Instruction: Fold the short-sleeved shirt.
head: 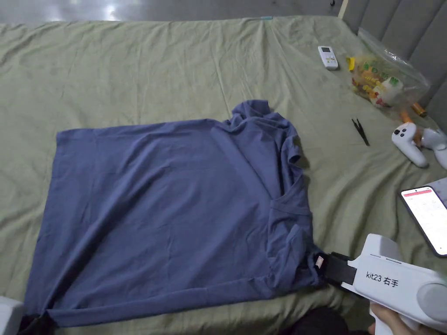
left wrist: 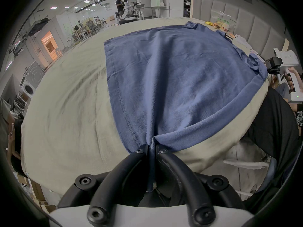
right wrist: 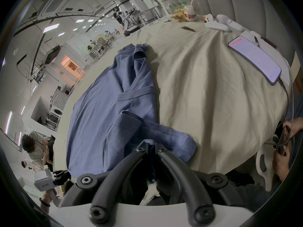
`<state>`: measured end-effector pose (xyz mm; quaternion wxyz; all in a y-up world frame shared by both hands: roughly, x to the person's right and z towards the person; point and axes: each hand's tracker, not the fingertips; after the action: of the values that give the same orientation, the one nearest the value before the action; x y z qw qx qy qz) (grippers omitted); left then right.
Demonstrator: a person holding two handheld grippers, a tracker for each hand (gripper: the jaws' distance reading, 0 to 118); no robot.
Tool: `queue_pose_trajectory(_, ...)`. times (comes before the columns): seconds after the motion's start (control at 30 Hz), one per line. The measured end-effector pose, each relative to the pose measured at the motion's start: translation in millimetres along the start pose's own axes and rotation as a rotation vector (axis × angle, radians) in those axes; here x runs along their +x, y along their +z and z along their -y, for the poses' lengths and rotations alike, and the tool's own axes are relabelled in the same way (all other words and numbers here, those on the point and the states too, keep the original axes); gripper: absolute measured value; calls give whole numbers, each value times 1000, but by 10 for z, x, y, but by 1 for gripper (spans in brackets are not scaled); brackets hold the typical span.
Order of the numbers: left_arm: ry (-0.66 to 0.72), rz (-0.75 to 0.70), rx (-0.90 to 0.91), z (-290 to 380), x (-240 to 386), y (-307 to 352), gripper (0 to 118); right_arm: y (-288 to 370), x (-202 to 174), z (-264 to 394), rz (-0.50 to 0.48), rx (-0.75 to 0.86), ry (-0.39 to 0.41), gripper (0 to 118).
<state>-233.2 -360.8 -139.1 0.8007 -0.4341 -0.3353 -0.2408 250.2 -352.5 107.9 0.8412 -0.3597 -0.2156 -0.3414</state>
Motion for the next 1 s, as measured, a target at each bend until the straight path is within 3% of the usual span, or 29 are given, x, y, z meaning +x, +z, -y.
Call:
queue_pose_trajectory(0.17,207,49,194,100,-188,297,8,396,34,70,-12,164,-28,4)
queue_pose_trajectory(0.27,260,33,302,52,-164,576,8,680,-9,104,-29,241,18,4)
queue_pose_trajectory(0.4,220,18,358,-64,-128,794,8,973,-154,91,-23,365,99,4)
queue_pose_trajectory(0.5,215,13,392,-269,-197,851,8,1034,-330,-82,-12,435,200,4)
queue_pose_trajectory(0.8,259,-21,412,-1216,-799,242,8,183,-864,-1176,1,411,298,4)
queue_pose_trajectory(1.0,406,25,357,-1715,-1180,-343,7,-645,-1107,-1754,76,322,422,4)
